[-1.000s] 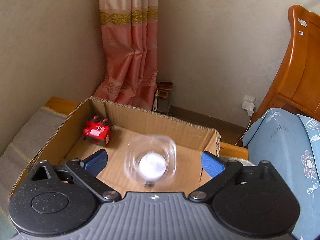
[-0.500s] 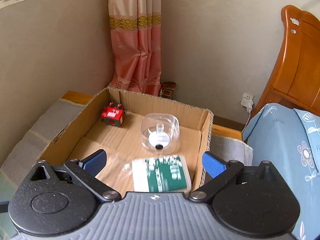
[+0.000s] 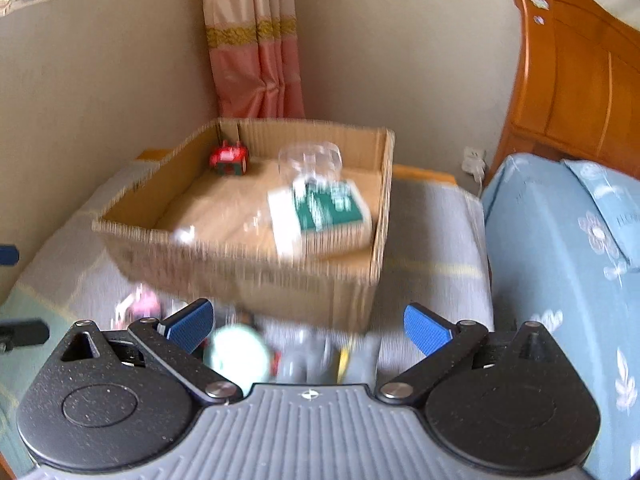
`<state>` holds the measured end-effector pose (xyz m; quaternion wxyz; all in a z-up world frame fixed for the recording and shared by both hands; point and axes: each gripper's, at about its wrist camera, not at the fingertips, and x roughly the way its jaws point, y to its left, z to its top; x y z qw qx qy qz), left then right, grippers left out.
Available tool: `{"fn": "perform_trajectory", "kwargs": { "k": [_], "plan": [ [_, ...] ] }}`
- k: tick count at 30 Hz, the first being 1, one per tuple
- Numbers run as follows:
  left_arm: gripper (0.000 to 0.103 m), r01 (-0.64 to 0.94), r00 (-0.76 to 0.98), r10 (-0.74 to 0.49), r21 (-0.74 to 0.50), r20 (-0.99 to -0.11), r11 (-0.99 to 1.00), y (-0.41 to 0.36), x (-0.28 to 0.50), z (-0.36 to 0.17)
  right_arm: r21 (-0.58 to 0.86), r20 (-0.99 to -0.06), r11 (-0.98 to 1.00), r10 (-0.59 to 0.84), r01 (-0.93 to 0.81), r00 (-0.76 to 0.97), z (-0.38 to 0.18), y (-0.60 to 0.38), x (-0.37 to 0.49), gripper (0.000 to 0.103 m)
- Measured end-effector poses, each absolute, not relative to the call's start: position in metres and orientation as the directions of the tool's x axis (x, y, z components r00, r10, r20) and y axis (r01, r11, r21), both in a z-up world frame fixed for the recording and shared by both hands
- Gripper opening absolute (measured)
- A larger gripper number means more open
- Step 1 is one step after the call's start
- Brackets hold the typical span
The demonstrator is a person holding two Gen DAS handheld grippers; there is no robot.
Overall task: Organize rigid objects
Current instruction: 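Move the left tool to the capsule bottle while the right tool approaches the grey toy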
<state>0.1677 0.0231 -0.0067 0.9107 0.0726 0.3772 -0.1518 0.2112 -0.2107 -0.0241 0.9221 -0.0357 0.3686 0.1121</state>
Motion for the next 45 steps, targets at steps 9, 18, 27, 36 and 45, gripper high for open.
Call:
{"fn": "perform_trajectory", "kwargs": {
  "k": [9,18,27,36,45],
  "plan": [
    [0.102,0.357,0.615,-0.244,-0.011,-0.750,0.934,0.001,0.156,-0.035,0.018,-0.698,0.987,0.127,-0.160,0.705,-0.068,-0.211,0.159,0.103],
    [0.102,0.388,0.557,-0.248,-0.015,-0.793,0.921,-0.009,0.146,-0.061,0.009,-0.731,0.991,0.096,-0.131,0.675,-0.090,-0.213,0.150,0.103],
    [0.102,0.321,0.554,-0.211,-0.027,-0.805,0.947,0.022,0.141,-0.073,-0.022,-0.730,0.992,0.066,-0.121,0.680,-0.098,-0.210,0.147,0.103],
    [0.102,0.183,0.582,-0.107,0.002,-0.806,0.983,0.057,0.156,-0.078,-0.020,-0.716,0.993,0.070,-0.120,0.695,-0.099,-0.212,0.143,0.103],
    [0.102,0.167,0.598,-0.096,0.007,-0.795,0.986,0.062,0.155,-0.079,-0.020,-0.712,0.992,0.072,-0.123,0.699,-0.099,-0.212,0.142,0.103]
  ]
}}
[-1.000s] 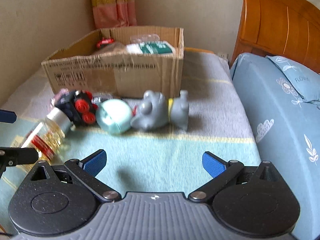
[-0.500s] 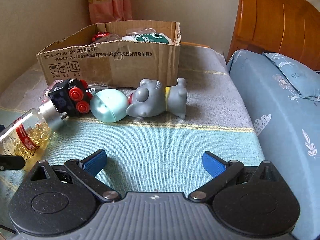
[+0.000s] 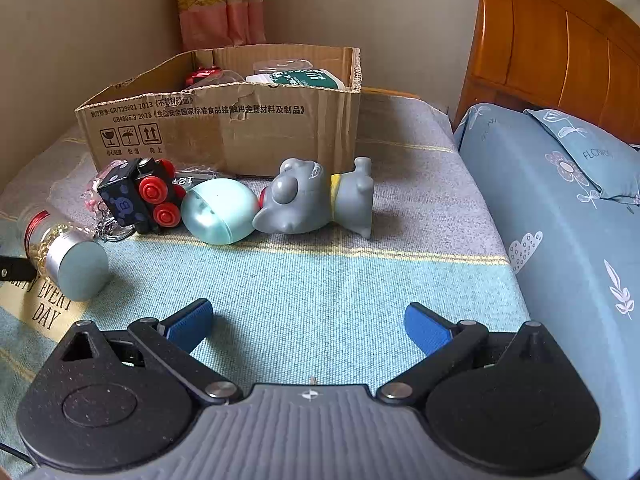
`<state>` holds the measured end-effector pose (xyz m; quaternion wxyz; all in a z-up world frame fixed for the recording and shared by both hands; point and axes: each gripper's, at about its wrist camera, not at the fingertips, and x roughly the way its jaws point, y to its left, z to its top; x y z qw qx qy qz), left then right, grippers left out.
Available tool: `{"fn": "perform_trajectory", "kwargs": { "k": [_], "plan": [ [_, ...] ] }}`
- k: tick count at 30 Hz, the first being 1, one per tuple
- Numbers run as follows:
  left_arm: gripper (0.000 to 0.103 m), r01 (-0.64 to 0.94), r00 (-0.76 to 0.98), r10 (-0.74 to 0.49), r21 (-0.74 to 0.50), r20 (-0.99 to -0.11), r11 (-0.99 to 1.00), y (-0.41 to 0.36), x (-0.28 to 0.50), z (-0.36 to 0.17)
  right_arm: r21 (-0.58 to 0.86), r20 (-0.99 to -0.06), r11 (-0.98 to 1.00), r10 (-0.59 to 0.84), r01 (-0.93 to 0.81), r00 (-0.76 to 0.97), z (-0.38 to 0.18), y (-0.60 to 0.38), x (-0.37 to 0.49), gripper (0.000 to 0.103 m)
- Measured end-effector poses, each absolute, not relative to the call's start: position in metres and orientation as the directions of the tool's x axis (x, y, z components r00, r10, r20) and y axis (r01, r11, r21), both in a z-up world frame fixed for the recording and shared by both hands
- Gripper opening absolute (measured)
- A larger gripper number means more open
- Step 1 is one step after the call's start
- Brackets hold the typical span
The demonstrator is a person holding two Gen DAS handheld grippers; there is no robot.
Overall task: Organize rigid objects
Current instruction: 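Move the left tool to the capsule bottle while the right tool approaches the grey toy, then close the left gripper on the capsule bottle while the right gripper grasps the grey toy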
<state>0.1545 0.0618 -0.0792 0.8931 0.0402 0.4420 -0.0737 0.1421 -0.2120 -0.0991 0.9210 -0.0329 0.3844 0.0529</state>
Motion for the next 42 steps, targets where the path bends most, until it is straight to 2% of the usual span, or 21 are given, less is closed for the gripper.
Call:
{"fn": "perform_trajectory", "kwargs": {
  "k": [10,33,38,42],
  "plan": [
    [0.102,0.360,0.564,-0.226,-0.010,-0.794,0.933,0.013,0.135,-0.081,-0.018,-0.710,0.989,0.089,-0.144,0.699,-0.099,-0.213,0.142,0.103],
    [0.102,0.301,0.617,-0.199,-0.005,-0.761,0.954,-0.007,0.162,-0.082,-0.022,-0.714,0.980,0.124,-0.199,0.689,-0.099,-0.218,0.140,0.103],
    [0.102,0.299,0.646,-0.220,-0.022,-0.731,0.954,-0.003,0.157,-0.073,-0.022,-0.714,0.980,0.123,-0.198,0.689,-0.099,-0.217,0.141,0.103],
    [0.097,0.306,0.646,-0.236,-0.037,-0.726,0.951,-0.004,0.159,-0.073,-0.023,-0.715,0.981,0.119,-0.193,0.689,-0.099,-0.217,0.144,0.103]
  ]
}}
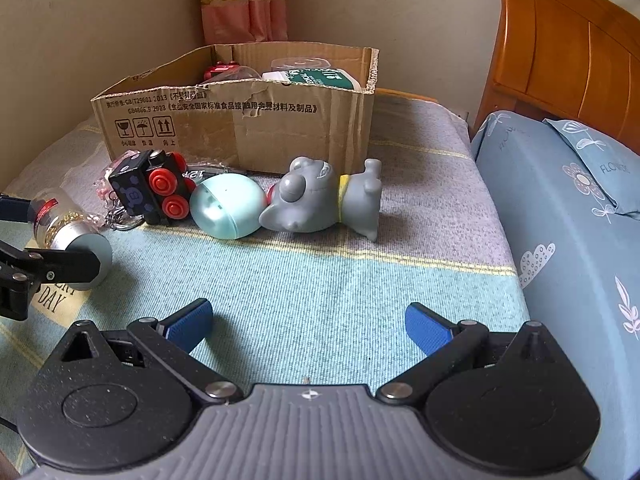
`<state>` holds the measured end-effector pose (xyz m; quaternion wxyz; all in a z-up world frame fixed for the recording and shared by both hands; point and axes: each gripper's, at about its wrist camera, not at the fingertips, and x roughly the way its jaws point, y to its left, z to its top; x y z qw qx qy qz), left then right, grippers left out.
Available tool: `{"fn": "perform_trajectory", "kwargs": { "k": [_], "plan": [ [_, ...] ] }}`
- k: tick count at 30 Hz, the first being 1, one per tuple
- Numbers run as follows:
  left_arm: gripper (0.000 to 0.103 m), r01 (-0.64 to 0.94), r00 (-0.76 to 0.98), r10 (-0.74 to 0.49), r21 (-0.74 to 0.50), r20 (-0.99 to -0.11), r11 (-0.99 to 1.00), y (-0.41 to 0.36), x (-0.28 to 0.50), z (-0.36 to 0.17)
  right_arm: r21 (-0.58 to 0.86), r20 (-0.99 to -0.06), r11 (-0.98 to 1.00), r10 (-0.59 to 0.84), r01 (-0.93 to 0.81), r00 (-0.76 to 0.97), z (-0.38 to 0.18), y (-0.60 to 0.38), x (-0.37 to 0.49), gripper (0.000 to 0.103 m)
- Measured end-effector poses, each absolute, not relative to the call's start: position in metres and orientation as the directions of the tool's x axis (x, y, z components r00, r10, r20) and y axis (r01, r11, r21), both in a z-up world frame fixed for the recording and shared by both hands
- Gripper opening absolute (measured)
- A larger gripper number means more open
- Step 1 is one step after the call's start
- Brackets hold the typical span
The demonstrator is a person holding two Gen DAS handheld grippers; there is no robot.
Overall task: Organize rigid objects
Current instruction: 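Close the left gripper on the capsule bottle while the right gripper grasps the grey toy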
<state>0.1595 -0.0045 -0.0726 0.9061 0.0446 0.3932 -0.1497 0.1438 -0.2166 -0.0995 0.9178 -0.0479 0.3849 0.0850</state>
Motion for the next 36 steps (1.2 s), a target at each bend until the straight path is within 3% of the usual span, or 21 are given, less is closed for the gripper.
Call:
{"fn": "perform_trajectory", "kwargs": {
  "k": [1,14,20,31,36],
  "plan": [
    [0.093,0.312,0.644,-0.245,-0.044,-0.724,0.949,-0.005,0.160,-0.073,-0.022,-0.716,0.981,0.118,-0.192,0.688,-0.099,-0.217,0.145,0.103],
    [0.093,0.254,0.658,-0.207,-0.045,-0.724,0.966,0.015,0.167,-0.074,0.053,-0.703,0.983,0.161,-0.174,0.693,-0.085,-0.225,0.168,0.103],
    [0.093,0.247,0.658,-0.205,-0.050,-0.725,0.968,0.019,0.168,-0.074,0.023,-0.670,0.994,0.095,-0.108,0.736,-0.073,-0.228,0.198,0.103],
    [0.094,0.239,0.657,-0.194,-0.042,-0.729,0.970,0.020,0.171,-0.073,-0.011,-0.699,0.997,0.048,-0.079,0.713,-0.082,-0.241,0.217,0.103],
    [0.094,0.236,0.655,-0.185,-0.034,-0.732,0.971,0.018,0.172,-0.072,-0.054,-0.698,0.990,0.054,-0.128,0.714,-0.082,-0.236,0.219,0.103]
  ]
}}
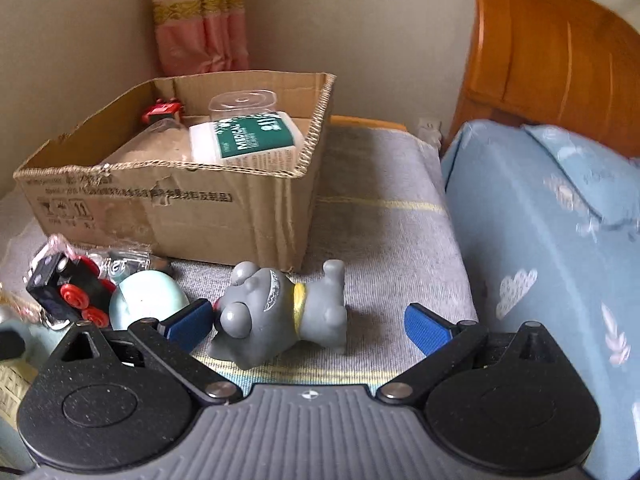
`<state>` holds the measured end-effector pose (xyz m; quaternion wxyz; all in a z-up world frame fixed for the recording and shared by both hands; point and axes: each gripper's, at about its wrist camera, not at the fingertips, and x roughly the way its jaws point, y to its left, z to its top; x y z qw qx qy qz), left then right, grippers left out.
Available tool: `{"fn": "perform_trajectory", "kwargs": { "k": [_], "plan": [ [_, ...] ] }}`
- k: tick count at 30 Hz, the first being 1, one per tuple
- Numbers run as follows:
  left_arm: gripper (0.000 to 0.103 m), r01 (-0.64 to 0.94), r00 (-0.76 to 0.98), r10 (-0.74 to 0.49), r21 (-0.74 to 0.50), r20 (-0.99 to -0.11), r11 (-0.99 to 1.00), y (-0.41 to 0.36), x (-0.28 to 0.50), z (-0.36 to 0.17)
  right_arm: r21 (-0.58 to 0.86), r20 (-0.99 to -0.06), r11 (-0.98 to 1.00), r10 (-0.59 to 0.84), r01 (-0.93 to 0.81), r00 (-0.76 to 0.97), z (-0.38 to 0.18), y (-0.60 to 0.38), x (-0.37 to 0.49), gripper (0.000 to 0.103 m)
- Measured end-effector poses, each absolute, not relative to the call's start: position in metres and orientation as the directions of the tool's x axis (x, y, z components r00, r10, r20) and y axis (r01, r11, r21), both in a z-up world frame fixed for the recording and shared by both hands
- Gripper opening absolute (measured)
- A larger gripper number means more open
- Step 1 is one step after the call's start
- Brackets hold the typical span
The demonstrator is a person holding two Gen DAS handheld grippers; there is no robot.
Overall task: Organize rigid objects
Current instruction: 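Close the left gripper on the capsule bottle while the right gripper grasps the grey toy, then carry the bottle and grey toy into the box and open both grippers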
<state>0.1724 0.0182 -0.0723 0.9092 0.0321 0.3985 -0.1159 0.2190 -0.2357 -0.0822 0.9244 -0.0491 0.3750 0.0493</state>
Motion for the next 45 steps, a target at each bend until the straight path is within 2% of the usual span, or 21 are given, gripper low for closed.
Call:
{"fn": "perform_trajectory", "kwargs": {
  "k": [3,9,26,45],
  "plan": [
    [0.094,0.234,0.653,-0.184,-0.035,-0.735,0.972,0.018,0.173,-0.072,-0.061,-0.707,0.985,0.073,-0.164,0.703,-0.084,-0.232,0.224,0.100],
    [0.093,0.238,0.647,-0.181,-0.029,-0.741,0.971,0.017,0.175,-0.071,-0.076,-0.730,0.972,0.096,-0.220,0.677,-0.086,-0.223,0.230,0.079],
    [0.093,0.301,0.600,-0.182,0.009,-0.779,0.954,0.027,0.176,-0.046,-0.087,-0.733,0.945,0.153,-0.314,0.662,-0.054,-0.233,0.213,0.078],
    [0.093,0.430,0.699,-0.222,0.151,-0.680,0.890,0.003,0.229,0.043,-0.131,-0.632,0.890,0.265,-0.437,0.728,0.035,-0.215,0.215,0.078]
  ]
}}
